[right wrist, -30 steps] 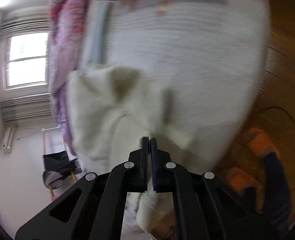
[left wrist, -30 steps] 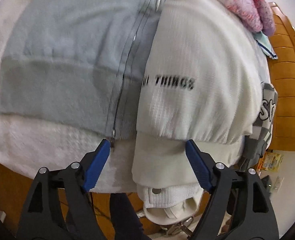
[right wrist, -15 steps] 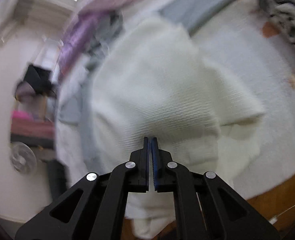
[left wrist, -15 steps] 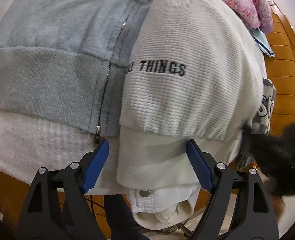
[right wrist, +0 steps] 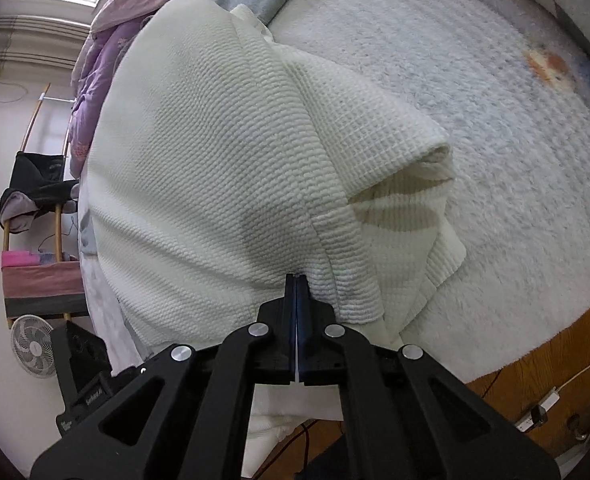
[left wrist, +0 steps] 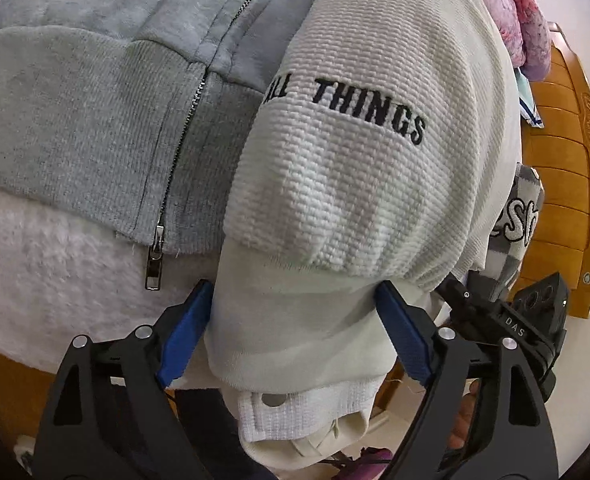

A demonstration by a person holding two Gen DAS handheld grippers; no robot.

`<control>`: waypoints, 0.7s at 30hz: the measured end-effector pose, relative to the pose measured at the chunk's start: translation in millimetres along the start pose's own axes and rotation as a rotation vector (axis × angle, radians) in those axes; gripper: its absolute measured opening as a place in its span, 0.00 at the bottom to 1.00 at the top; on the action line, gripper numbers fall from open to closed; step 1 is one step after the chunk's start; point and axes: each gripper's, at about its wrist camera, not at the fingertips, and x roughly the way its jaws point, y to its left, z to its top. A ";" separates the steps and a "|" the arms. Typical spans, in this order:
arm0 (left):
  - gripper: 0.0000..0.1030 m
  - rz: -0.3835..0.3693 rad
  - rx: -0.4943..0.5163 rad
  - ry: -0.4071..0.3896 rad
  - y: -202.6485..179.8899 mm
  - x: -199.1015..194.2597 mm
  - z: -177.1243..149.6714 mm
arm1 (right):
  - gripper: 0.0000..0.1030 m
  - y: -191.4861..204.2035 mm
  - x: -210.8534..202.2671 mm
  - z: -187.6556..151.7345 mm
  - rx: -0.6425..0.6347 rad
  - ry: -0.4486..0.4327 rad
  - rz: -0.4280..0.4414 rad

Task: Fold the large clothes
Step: 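Grasp the folded white jacket bundle with the left gripper while the right gripper grasps it too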

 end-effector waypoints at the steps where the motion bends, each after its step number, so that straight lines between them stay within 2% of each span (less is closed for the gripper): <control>1: 0.67 -0.001 0.003 0.003 0.1 -1.4 0.0 | 0.00 -1.0 -2.0 0.1 0.008 -0.005 0.003; 2: 0.62 0.002 0.009 0.004 0.2 -4.1 -0.1 | 0.00 -7.4 -5.7 1.7 0.018 -0.010 0.008; 3: 0.52 0.012 0.019 0.002 -2.4 -6.7 -1.8 | 0.00 -8.7 -7.8 0.4 0.033 -0.017 0.017; 4: 0.35 0.017 0.030 -0.002 -6.2 -9.8 -3.0 | 0.00 -12.7 -11.6 0.2 0.043 -0.023 0.028; 5: 0.28 0.017 0.045 -0.007 -10.4 -14.0 -4.1 | 0.00 -14.7 -15.1 -2.2 0.066 -0.037 0.044; 6: 0.26 0.023 0.065 -0.005 -17.1 -18.6 -4.7 | 0.02 -17.7 -18.4 -4.9 0.089 -0.048 0.075; 7: 0.25 0.030 0.077 -0.003 -22.4 -22.5 -4.2 | 0.05 -20.8 -24.4 -9.7 0.116 -0.069 0.125; 9: 0.24 0.022 0.073 0.005 -27.3 -29.6 -1.5 | 0.16 -24.7 -35.9 -19.3 0.150 -0.100 0.168; 10: 0.24 0.013 0.071 0.010 -31.9 -35.8 0.6 | 0.33 -26.3 -44.2 -26.5 0.176 -0.124 0.170; 11: 0.24 0.009 0.071 0.012 -35.0 -39.6 2.0 | 0.57 -29.3 -52.6 -32.1 0.199 -0.150 0.159; 12: 0.24 0.007 0.079 0.011 -39.0 -45.3 3.4 | 0.64 -32.4 -64.6 -42.0 0.234 -0.200 0.144; 14: 0.24 0.024 0.120 -0.005 -52.5 -57.2 5.5 | 0.71 -40.9 -76.9 -59.4 0.310 -0.255 0.178; 17: 0.24 0.024 0.145 -0.004 -67.2 -67.9 11.1 | 0.72 -61.2 -68.8 -83.1 0.510 -0.226 0.251; 19: 0.24 0.051 0.198 -0.003 -79.9 -68.2 11.7 | 0.72 -73.8 -53.7 -98.0 0.663 -0.188 0.313; 21: 0.24 0.081 0.233 0.005 -84.4 -67.1 11.1 | 0.72 -79.2 -43.0 -103.9 0.758 -0.181 0.384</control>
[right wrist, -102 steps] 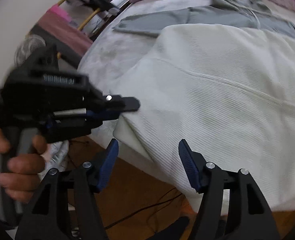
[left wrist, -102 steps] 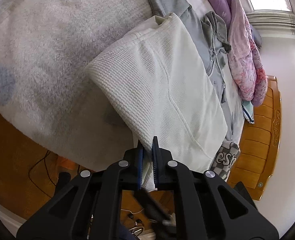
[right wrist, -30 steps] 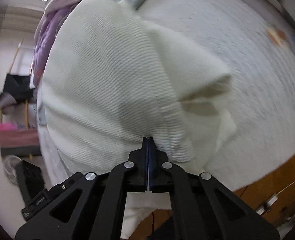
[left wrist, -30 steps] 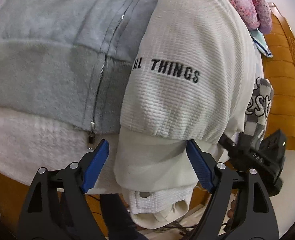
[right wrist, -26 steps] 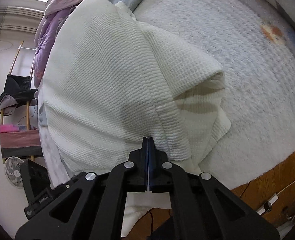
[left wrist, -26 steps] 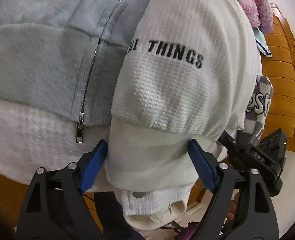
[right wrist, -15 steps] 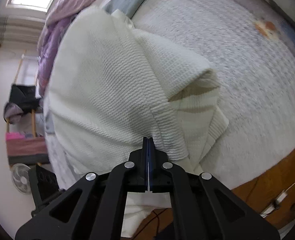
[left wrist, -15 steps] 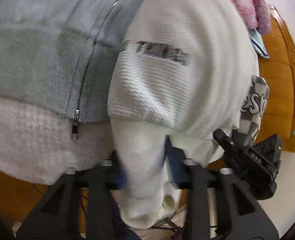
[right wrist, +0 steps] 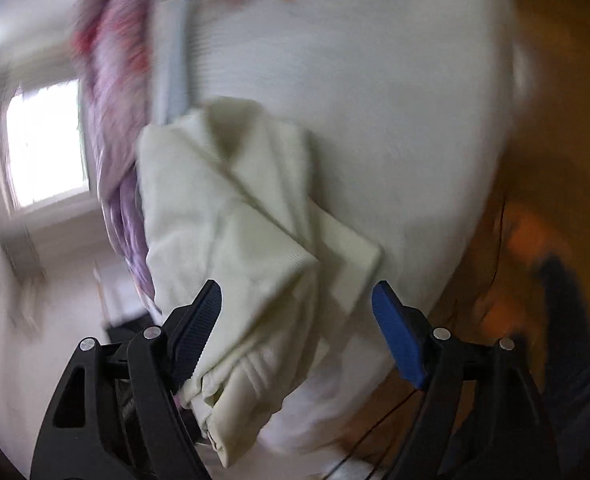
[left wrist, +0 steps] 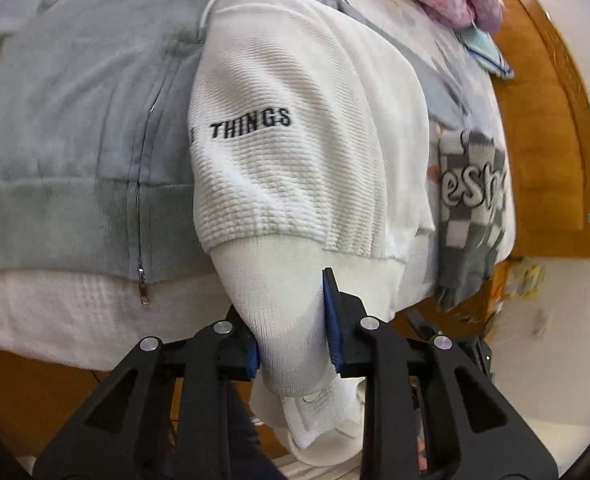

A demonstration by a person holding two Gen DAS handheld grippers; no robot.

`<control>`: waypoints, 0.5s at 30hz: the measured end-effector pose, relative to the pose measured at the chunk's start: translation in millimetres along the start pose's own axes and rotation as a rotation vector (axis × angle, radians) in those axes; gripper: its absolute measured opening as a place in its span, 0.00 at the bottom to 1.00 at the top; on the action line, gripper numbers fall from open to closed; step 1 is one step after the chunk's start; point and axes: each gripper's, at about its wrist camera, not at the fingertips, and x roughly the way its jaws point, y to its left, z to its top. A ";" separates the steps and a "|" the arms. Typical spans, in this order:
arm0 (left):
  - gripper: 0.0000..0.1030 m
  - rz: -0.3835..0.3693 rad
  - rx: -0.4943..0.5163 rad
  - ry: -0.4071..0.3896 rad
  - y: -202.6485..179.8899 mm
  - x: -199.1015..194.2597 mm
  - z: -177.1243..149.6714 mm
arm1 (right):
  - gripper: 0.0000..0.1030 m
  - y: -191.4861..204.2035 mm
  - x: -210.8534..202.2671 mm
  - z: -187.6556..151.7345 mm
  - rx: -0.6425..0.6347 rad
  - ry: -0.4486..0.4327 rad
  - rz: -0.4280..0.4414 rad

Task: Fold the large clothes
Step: 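Grasp the folded white jacket bundle with the left gripper while the right gripper grasps it too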

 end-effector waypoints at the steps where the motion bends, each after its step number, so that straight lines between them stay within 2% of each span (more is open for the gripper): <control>1: 0.24 0.000 -0.002 0.003 0.4 1.3 0.0 | 0.72 -4.2 2.5 -1.7 0.053 -0.010 0.015; 3: 0.24 -0.005 -0.010 0.008 5.8 2.3 -0.2 | 0.73 -3.9 9.8 -3.8 0.103 -0.008 0.049; 6: 0.24 -0.014 -0.005 0.006 5.5 0.3 0.6 | 0.73 -2.9 24.0 -0.4 0.134 0.021 -0.056; 9: 0.24 -0.031 -0.006 0.004 3.1 -3.8 2.1 | 0.75 -5.5 36.2 1.7 0.136 0.036 -0.043; 15: 0.24 -0.069 -0.013 0.007 -1.3 -6.0 7.2 | 0.79 -25.1 54.3 2.3 0.256 0.059 0.120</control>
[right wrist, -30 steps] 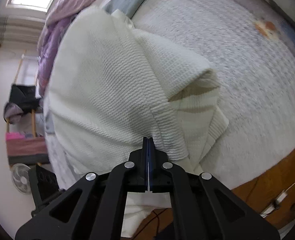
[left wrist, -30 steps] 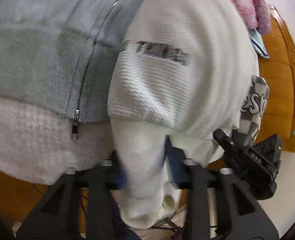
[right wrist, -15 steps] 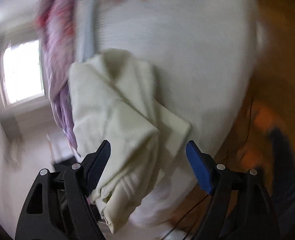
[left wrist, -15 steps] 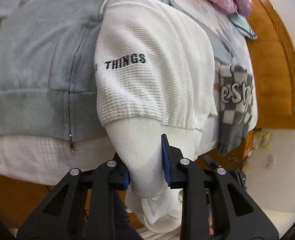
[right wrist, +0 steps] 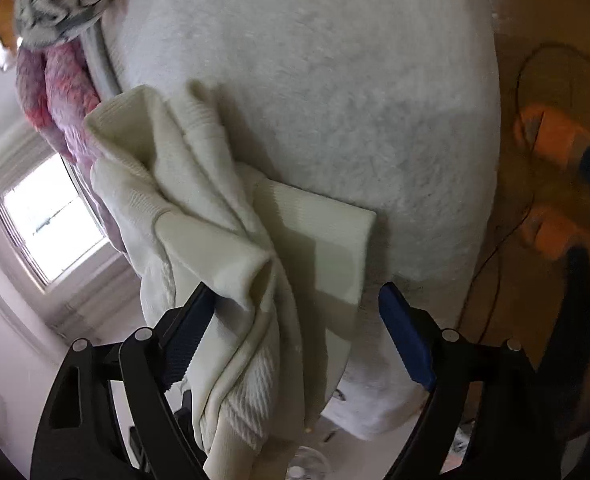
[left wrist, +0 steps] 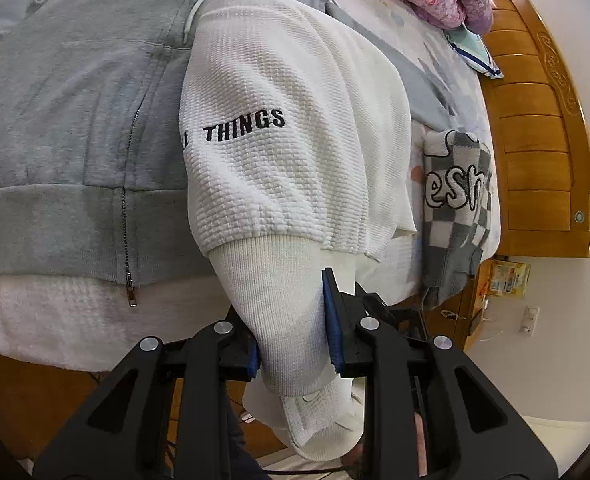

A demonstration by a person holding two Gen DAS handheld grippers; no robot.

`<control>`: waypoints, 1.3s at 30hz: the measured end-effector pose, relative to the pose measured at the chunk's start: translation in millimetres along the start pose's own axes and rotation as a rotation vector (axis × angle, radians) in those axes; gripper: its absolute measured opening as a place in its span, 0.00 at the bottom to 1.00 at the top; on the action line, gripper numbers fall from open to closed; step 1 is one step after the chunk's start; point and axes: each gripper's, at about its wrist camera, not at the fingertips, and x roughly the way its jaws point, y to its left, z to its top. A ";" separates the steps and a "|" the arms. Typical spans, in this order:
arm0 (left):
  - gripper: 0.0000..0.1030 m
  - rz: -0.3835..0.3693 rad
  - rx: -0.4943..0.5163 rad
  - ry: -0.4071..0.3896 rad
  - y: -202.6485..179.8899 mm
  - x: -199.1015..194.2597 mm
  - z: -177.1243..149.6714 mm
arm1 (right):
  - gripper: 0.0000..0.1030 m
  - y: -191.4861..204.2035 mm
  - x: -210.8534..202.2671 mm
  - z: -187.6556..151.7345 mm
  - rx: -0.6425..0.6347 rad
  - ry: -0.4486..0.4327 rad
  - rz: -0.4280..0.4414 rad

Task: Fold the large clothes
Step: 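Grasp the folded white jacket bundle with the left gripper while the right gripper grasps it too, then lift the folded jacket with both grippers and carry it toward the bed headboard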

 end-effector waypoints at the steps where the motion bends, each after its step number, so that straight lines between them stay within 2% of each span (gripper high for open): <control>1: 0.24 -0.006 -0.001 0.002 0.5 -0.5 0.6 | 0.79 -2.7 3.3 0.7 0.021 0.003 0.055; 3: 0.24 -0.018 -0.008 0.006 5.2 -3.3 0.2 | 0.79 -1.5 7.7 3.5 0.016 0.003 0.118; 6: 0.24 -0.034 -0.019 0.012 10.5 -4.7 2.0 | 0.80 5.4 16.8 7.5 -0.005 0.003 0.167; 7: 0.24 -0.031 -0.014 0.014 11.0 -4.0 2.0 | 0.76 11.2 17.9 7.4 -0.025 0.001 0.178; 9: 0.24 -0.020 -0.008 0.024 15.0 -1.4 1.1 | 0.59 25.0 15.6 3.7 -0.093 -0.004 0.157; 11: 0.25 -0.011 -0.018 0.043 21.3 3.0 1.0 | 0.31 41.2 11.3 -2.8 -0.180 -0.026 0.087; 13: 0.27 -0.016 -0.039 0.058 27.6 6.3 0.6 | 0.21 51.1 6.1 -5.9 -0.221 -0.032 0.073; 14: 0.28 -0.025 -0.054 0.075 31.4 8.2 0.4 | 0.20 55.0 1.5 -6.9 -0.241 -0.035 0.061; 15: 0.36 -0.029 -0.069 0.097 35.3 9.9 0.0 | 0.20 60.2 -2.1 -8.4 -0.271 -0.042 0.050; 16: 0.50 -0.031 -0.077 0.113 37.9 10.5 -0.5 | 0.20 68.0 -5.4 -9.8 -0.310 -0.045 0.034; 18: 0.66 -0.027 -0.072 0.116 41.6 7.4 -1.6 | 0.19 78.5 -7.8 -9.9 -0.348 -0.038 0.010; 20: 0.67 -0.019 -0.062 0.094 50.2 -0.9 0.8 | 0.19 80.2 -6.4 -9.1 -0.369 -0.031 -0.011; 22: 0.75 -0.007 -0.085 0.033 61.9 -11.7 10.1 | 0.19 80.4 -2.6 -11.8 -0.376 -0.021 -0.029; 23: 0.76 -0.004 -0.100 0.015 66.3 -13.4 15.9 | 0.19 81.2 0.2 -12.7 -0.369 -0.018 -0.030; 25: 0.76 -0.016 -0.116 -0.004 71.3 -10.9 32.9 | 0.19 82.1 4.7 -10.4 -0.349 -0.009 -0.021; 27: 0.76 0.005 -0.083 -0.031 69.2 1.2 53.3 | 0.19 73.0 1.8 -9.0 -0.318 0.005 -0.001; 28: 0.76 0.014 -0.078 -0.017 68.6 9.3 60.0 | 0.19 64.9 -1.7 -7.9 -0.296 0.013 0.012; 30: 0.76 -0.034 -0.101 0.030 69.9 30.8 70.2 | 0.19 66.1 -2.3 -5.6 -0.262 0.022 0.022; 32: 0.77 -0.037 -0.108 0.044 71.1 44.8 73.1 | 0.19 70.8 -4.0 -6.8 -0.252 0.026 0.022; 33: 0.73 -0.040 -0.106 0.039 71.2 48.3 73.0 | 0.19 75.4 -5.4 -8.8 -0.270 0.023 0.005; 34: 0.60 -0.025 -0.104 0.023 69.6 47.5 72.1 | 0.19 80.7 -7.7 -12.8 -0.299 0.016 -0.024; 35: 0.55 -0.012 -0.095 0.011 66.2 45.2 71.0 | 0.19 88.8 -6.6 -16.2 -0.341 0.008 -0.072; 37: 0.37 0.017 -0.026 -0.045 50.2 34.2 65.4 | 0.19 108.6 -5.0 -24.5 -0.449 -0.017 -0.153; 39: 0.30 0.032 0.037 -0.077 31.5 21.6 60.5 | 0.19 131.8 -7.2 -36.8 -0.581 -0.060 -0.250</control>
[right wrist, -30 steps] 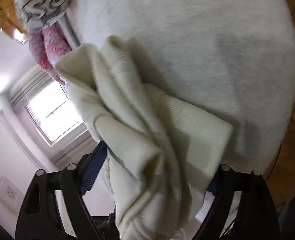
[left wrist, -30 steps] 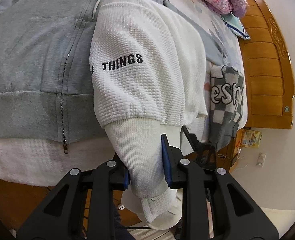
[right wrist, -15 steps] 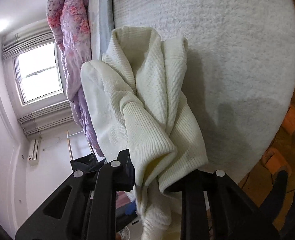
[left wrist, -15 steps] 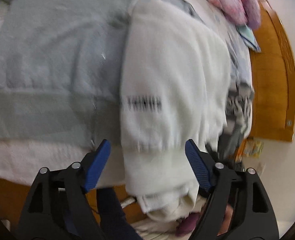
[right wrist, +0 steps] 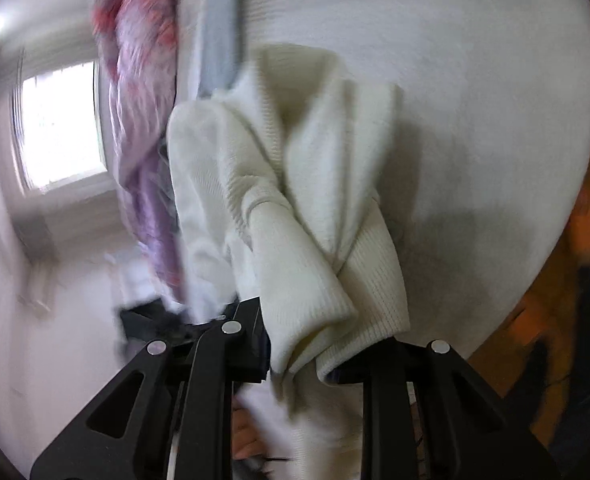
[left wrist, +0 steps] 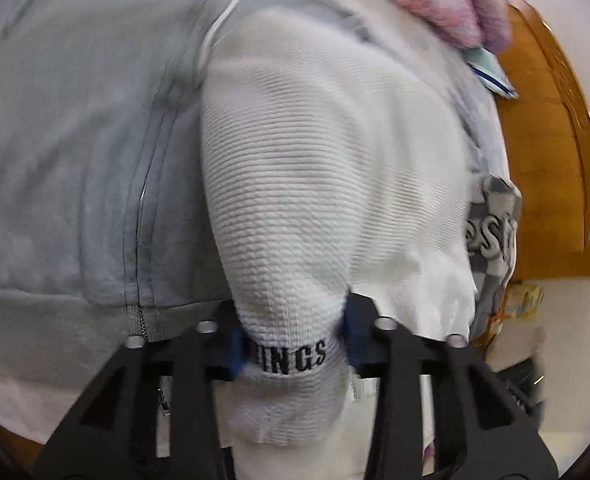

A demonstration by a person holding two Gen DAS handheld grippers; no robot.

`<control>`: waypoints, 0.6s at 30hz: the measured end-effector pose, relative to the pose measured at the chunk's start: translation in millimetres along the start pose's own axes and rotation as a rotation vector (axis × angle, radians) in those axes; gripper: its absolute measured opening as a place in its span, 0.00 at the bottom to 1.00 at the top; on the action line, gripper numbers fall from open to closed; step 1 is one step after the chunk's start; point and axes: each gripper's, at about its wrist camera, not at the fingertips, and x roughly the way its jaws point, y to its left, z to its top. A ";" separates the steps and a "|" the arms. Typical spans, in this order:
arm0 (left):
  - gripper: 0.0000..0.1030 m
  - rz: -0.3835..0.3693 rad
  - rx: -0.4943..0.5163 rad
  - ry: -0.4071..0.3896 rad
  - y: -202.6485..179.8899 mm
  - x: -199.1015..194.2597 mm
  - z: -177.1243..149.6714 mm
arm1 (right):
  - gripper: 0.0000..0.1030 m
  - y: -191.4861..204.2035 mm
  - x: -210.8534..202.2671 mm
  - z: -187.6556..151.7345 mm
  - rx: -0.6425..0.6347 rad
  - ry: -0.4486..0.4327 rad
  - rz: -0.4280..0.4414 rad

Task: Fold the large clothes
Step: 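Lift the folded jacket with both grippers and carry it toward the bed headboard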

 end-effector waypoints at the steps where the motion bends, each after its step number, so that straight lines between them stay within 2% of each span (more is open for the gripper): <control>1: 0.28 0.010 0.032 -0.024 -12.7 -9.5 -0.9 | 0.19 10.4 -4.2 1.0 -0.052 -0.014 -0.025; 4: 0.28 0.031 0.095 -0.088 -46.9 -30.0 -3.3 | 0.18 56.3 -24.6 7.8 -0.271 -0.070 -0.119; 7: 0.27 0.030 0.140 -0.142 -81.7 -45.9 -6.7 | 0.18 91.8 -46.4 18.2 -0.448 -0.114 -0.164; 15: 0.27 -0.060 0.173 -0.327 -179.6 -77.3 -17.5 | 0.18 144.5 -125.0 62.3 -0.767 -0.250 -0.107; 18: 0.27 -0.120 0.198 -0.405 -234.7 -81.6 -18.5 | 0.18 150.2 -164.7 88.5 -0.828 -0.323 -0.062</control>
